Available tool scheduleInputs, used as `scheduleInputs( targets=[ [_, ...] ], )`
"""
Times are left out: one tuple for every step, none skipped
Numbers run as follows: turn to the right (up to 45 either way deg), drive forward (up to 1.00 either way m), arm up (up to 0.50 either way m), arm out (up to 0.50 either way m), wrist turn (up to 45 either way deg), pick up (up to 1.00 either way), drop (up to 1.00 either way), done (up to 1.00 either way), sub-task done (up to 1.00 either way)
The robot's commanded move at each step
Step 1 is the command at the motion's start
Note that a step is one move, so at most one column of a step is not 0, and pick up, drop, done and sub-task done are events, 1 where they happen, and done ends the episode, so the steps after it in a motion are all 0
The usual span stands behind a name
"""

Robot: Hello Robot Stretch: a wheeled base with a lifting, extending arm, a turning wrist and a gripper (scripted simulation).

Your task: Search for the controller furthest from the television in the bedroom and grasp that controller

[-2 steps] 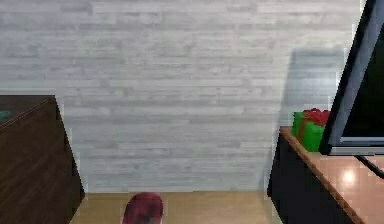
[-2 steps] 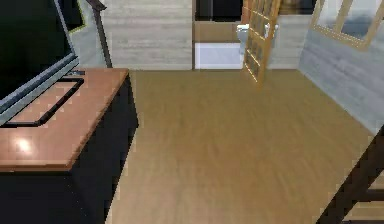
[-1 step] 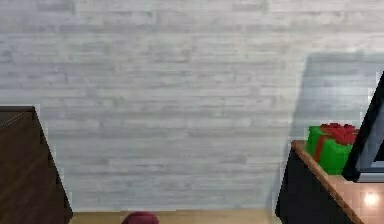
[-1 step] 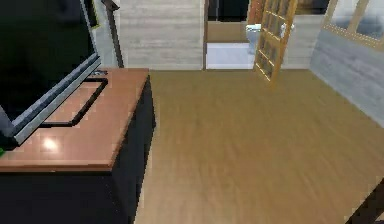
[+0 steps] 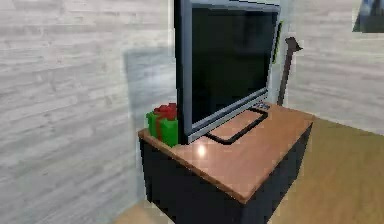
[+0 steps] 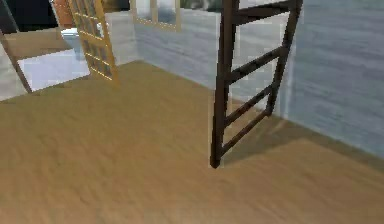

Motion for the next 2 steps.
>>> scheduleInputs(
  targets=[
    [45.0, 0.0, 0.0, 0.0, 0.0, 0.0, 0.0, 0.0, 0.0],
    [9.0, 0.0, 0.0, 0.0, 0.0, 0.0, 0.0, 0.0, 0.0]
  ],
)
